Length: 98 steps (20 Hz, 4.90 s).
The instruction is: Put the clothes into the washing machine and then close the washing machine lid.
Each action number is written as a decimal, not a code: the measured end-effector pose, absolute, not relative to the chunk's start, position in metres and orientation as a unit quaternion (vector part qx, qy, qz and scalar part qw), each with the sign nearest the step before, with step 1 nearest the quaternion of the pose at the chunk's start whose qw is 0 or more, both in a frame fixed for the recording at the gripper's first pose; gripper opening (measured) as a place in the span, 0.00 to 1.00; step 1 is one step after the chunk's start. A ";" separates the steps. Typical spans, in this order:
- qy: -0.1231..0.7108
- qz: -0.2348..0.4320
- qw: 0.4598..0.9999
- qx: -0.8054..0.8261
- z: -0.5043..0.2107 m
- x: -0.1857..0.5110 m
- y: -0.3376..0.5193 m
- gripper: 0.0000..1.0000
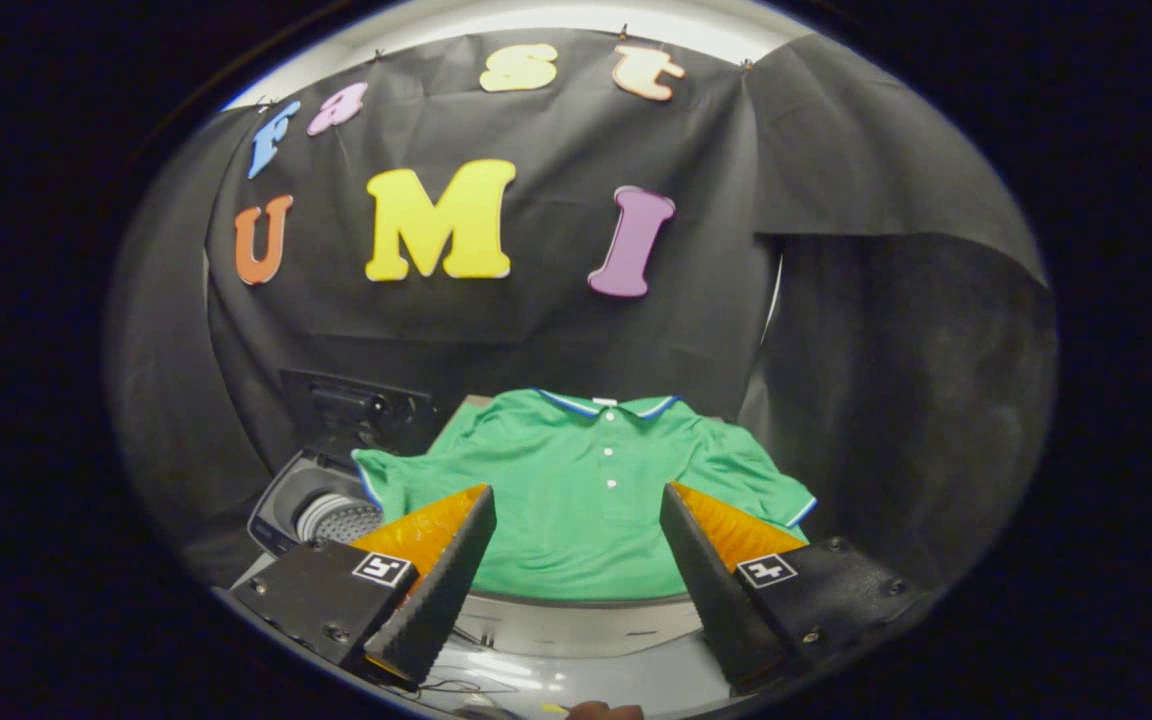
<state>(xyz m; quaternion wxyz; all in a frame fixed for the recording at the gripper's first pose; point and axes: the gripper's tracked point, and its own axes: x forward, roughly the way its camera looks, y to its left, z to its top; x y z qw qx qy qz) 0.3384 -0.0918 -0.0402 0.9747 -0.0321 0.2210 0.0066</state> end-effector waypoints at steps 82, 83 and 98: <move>0.433 0.184 0.882 0.028 -0.291 0.482 0.350 0.05; 0.441 0.178 0.879 0.026 -0.301 0.484 0.350 0.05; 0.559 0.103 0.823 0.000 -0.408 0.457 0.326 0.04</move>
